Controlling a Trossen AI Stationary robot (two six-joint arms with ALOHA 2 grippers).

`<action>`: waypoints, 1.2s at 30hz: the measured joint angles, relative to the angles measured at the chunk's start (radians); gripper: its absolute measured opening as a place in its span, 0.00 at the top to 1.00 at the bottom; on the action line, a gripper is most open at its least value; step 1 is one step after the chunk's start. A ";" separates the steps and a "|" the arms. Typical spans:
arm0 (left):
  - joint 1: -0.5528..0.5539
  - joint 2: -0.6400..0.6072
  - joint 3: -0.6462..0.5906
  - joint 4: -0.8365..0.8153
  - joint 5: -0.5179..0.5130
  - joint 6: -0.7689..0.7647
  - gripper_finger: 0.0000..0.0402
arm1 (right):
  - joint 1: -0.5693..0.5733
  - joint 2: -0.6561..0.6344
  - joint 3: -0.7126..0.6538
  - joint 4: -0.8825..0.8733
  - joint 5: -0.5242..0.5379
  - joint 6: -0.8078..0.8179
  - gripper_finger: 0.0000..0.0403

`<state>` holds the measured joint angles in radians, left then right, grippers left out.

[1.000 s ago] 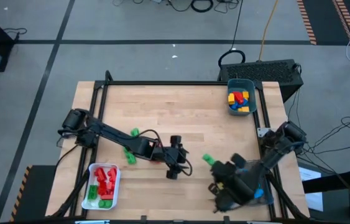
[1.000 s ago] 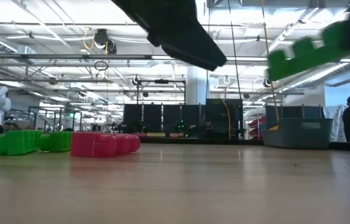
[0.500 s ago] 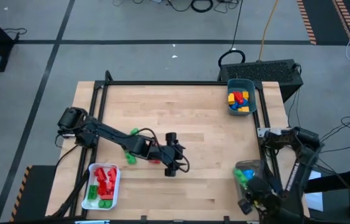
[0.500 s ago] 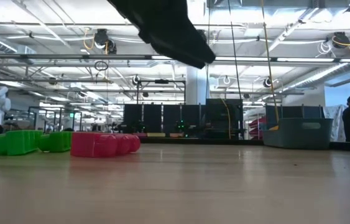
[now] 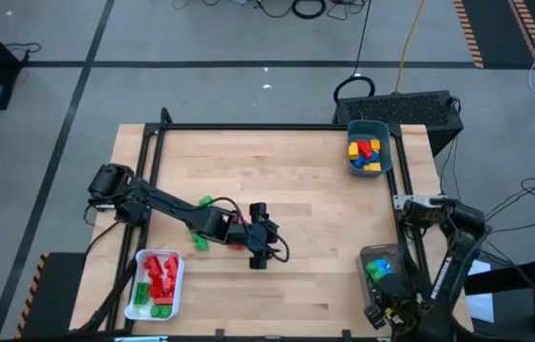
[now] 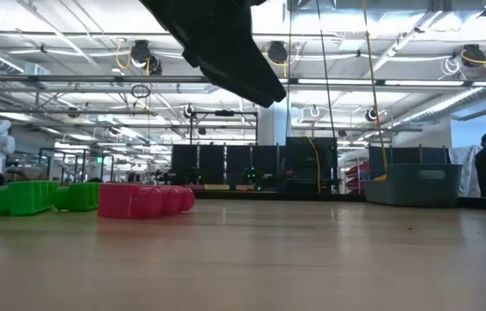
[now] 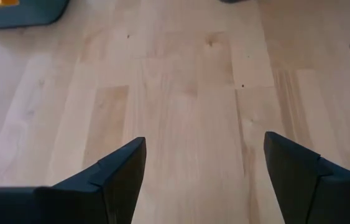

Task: Sort blocks by size
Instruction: Put the four stud green game piece into the transparent black bin, then put the three stud red game piece into the transparent black bin

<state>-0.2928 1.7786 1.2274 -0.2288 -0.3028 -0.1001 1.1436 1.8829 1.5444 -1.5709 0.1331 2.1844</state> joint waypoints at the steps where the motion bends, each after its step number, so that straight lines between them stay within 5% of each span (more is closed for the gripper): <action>1: 0.000 0.000 0.000 0.000 0.000 0.000 0.32 | -0.006 0.012 0.000 0.000 0.001 -0.004 0.63; 17: -0.031 -0.145 0.001 -0.362 0.014 -0.097 0.32 | -0.048 0.056 0.001 0.000 0.020 -0.001 0.61; 29: -0.051 -0.162 -0.002 -0.591 -0.051 -0.412 0.32 | -0.058 -0.014 0.003 0.000 0.446 -0.038 0.64; 36: -0.024 -0.163 -0.098 -0.485 -0.173 -0.680 0.32 | -0.068 -0.022 0.003 0.000 0.502 -0.096 0.65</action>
<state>-0.3165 1.6161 1.1291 -0.7141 -0.4762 -0.7798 1.0757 1.8610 1.5475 -1.5708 0.6355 2.0884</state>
